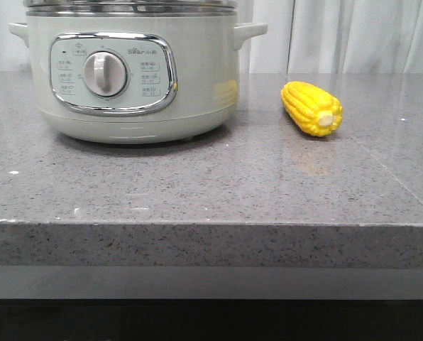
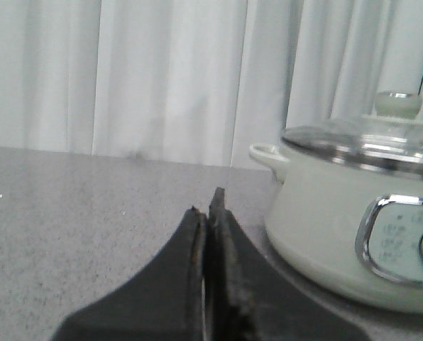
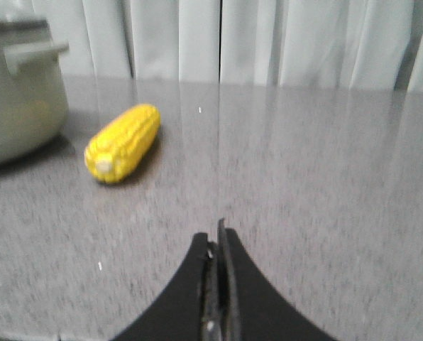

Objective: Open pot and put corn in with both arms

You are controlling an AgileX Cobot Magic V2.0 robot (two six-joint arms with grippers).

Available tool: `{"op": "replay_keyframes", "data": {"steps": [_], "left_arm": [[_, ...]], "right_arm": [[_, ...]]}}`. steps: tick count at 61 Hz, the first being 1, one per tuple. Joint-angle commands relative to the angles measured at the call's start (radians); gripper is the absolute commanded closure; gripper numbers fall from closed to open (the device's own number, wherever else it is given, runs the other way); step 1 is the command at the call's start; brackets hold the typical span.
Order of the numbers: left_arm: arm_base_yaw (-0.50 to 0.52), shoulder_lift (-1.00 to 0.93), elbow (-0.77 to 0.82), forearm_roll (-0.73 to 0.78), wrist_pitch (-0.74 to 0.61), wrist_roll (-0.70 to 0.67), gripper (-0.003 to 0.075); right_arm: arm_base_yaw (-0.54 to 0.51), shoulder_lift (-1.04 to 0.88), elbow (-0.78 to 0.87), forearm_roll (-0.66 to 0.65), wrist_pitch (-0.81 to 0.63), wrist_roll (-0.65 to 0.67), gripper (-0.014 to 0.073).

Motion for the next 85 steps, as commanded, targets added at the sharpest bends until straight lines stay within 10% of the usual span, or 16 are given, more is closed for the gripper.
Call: {"op": "replay_keyframes", "data": {"steps": [1, 28, 60, 77, 85], "left_arm": [[-0.006, 0.001, -0.131, -0.009, -0.012, -0.007, 0.0741], [-0.006, 0.294, -0.644, -0.005, 0.468, -0.003, 0.0741], [-0.006, 0.443, -0.663, -0.01, 0.493, -0.003, 0.0734], [-0.006, 0.49, -0.665, -0.017, 0.47, -0.003, 0.0209], [-0.038, 0.535, -0.673, -0.071, 0.427, 0.001, 0.0177]], "right_arm": [[-0.006, -0.014, -0.118, 0.007, -0.021, 0.003, 0.0662], [-0.006, 0.324, -0.606, 0.007, 0.346, 0.002, 0.0662], [-0.006, 0.546, -0.649, 0.007, 0.391, 0.002, 0.0648], [-0.006, 0.565, -0.649, 0.007, 0.413, 0.002, 0.0085], [-0.006, 0.565, -0.649, 0.011, 0.413, 0.002, 0.0016]]}}
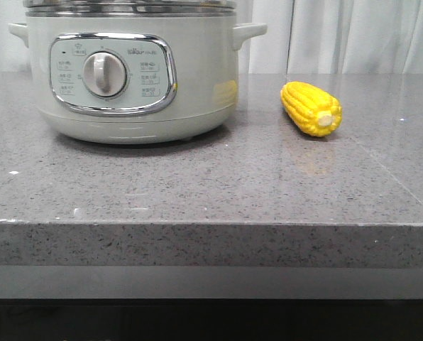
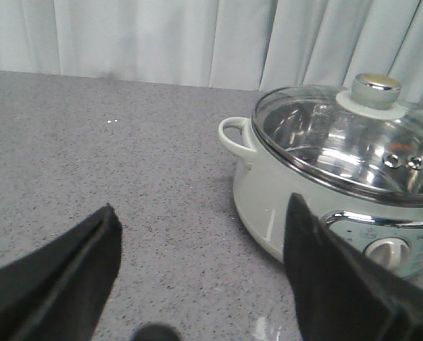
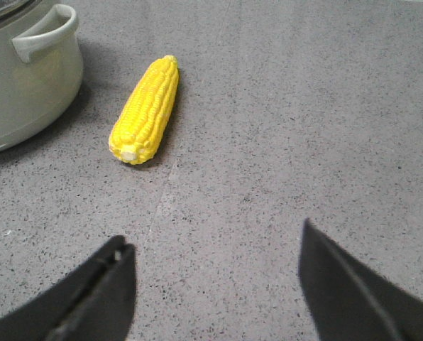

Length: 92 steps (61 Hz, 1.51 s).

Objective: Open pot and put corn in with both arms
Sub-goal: 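Grasp the glass lid knob with the left gripper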

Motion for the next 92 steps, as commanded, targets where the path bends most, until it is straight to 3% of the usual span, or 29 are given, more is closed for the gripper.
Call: {"op": "replay_keyframes", "data": {"steps": [1, 28, 41, 68, 87, 92], "left_arm": [[-0.036, 0.045, -0.042, -0.039, -0.119, 0.006, 0.0177], [-0.33, 0.429, -0.223, -0.039, -0.326, 0.049, 0.0177], [-0.407, 0.658, -0.366, -0.039, -0.408, 0.049, 0.0177], [-0.419, 1.034, -0.661, -0.049, -0.472, 0.047, 0.0177], [-0.409, 1.124, -0.676, -0.103, -0.553, 0.047, 0.0178], [-0.409, 1.128, -0.676, -0.103, -0.553, 0.047, 0.0222]], "right_arm": [[-0.006, 0.01, -0.036, 0.011, -0.065, -0.003, 0.0016], [-0.006, 0.01, -0.036, 0.042, -0.065, -0.003, 0.0017], [-0.006, 0.01, -0.036, 0.042, -0.065, -0.003, 0.0017], [-0.006, 0.01, -0.036, 0.042, -0.065, -0.003, 0.0017], [-0.006, 0.01, -0.036, 0.042, -0.065, -0.003, 0.0017], [-0.006, 0.01, -0.036, 0.042, -0.065, -0.003, 0.0017]]}}
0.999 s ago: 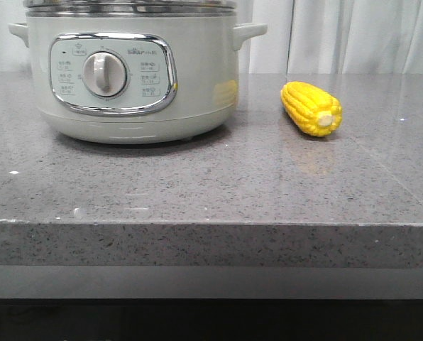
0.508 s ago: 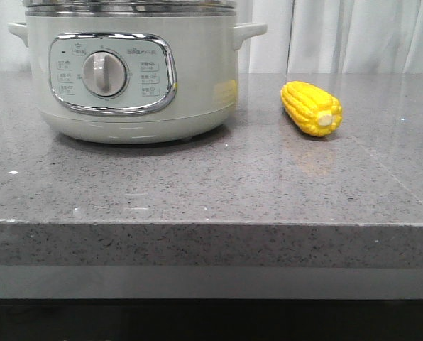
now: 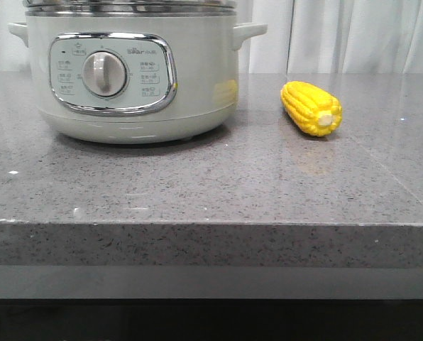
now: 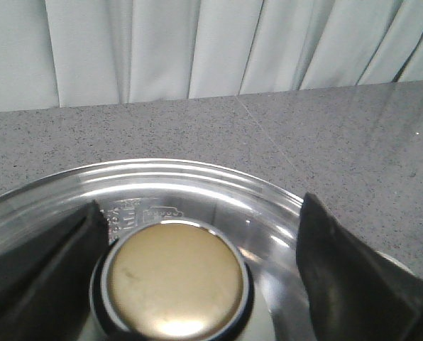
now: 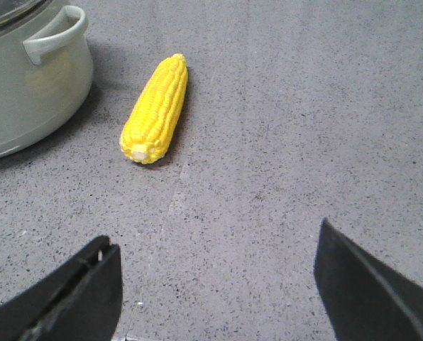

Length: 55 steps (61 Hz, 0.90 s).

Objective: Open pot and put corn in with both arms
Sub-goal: 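Grasp the glass lid knob with the left gripper, then lift the glass lid off the cooker with the left gripper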

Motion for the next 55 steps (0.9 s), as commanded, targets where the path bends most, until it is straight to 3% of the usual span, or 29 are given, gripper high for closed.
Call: {"op": "replay_keyframes", "data": {"steps": [1, 10, 20, 36, 47, 55], "left_arm": [[0.002, -0.035, -0.037, -0.015, -0.072, -0.003, 0.0235], [0.002, -0.035, -0.037, -0.015, -0.092, -0.003, 0.0407], [0.002, -0.035, -0.037, -0.015, -0.096, -0.003, 0.0519], [0.002, -0.082, -0.125, 0.027, -0.072, -0.003, 0.0524], [0.002, -0.171, -0.206, 0.035, 0.017, -0.003, 0.0525], [0.002, -0.273, -0.208, 0.12, 0.092, -0.003, 0.0525]], "right_arm": [[-0.006, 0.01, -0.036, 0.008, -0.07, -0.003, 0.0017], [-0.006, 0.01, -0.036, 0.008, -0.07, -0.003, 0.0017], [-0.006, 0.01, -0.036, 0.008, -0.08, -0.003, 0.0017], [-0.006, 0.012, -0.041, 0.031, -0.118, -0.003, 0.0017], [-0.006, 0.02, -0.042, 0.055, -0.118, -0.003, 0.0017], [-0.006, 0.068, -0.075, 0.085, -0.082, -0.011, 0.0017]]}}
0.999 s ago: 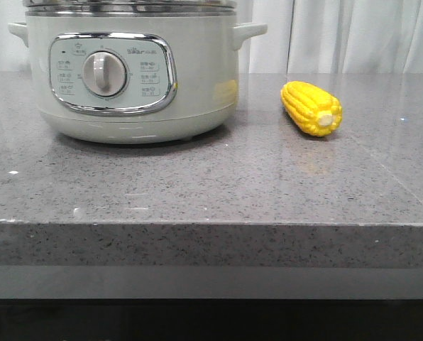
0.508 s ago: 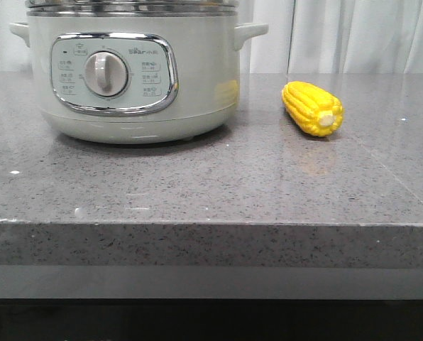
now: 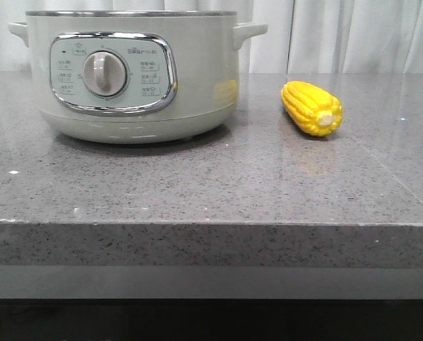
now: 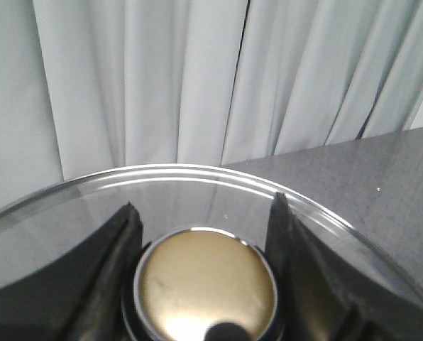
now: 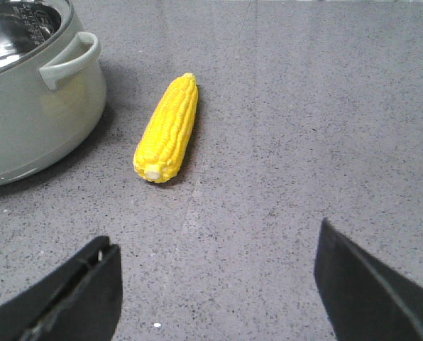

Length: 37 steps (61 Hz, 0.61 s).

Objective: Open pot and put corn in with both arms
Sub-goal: 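Lift the glass lid off the cooker with the left gripper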

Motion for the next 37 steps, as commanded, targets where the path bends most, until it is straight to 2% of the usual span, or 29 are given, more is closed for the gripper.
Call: {"op": "replay_keyframes", "data": {"steps": [1, 10, 27, 37], "left_arm": [[-0.004, -0.121, -0.051, 0.031, -0.067, -0.003, 0.0524], [-0.004, -0.267, -0.024, 0.039, 0.083, -0.003, 0.0524], [-0.004, -0.587, 0.249, 0.118, 0.107, -0.005, 0.0524], [-0.004, -0.777, 0.406, 0.128, 0.174, -0.033, 0.0524]], "right_arm": [[-0.004, 0.046, -0.059, 0.037, -0.042, -0.019, 0.0017], [-0.003, 0.167, -0.151, 0.132, 0.045, -0.111, 0.0017], [-0.002, 0.412, -0.319, 0.279, 0.097, -0.262, 0.0021], [0.053, 0.556, -0.432, 0.288, 0.144, -0.293, 0.0021]]}}
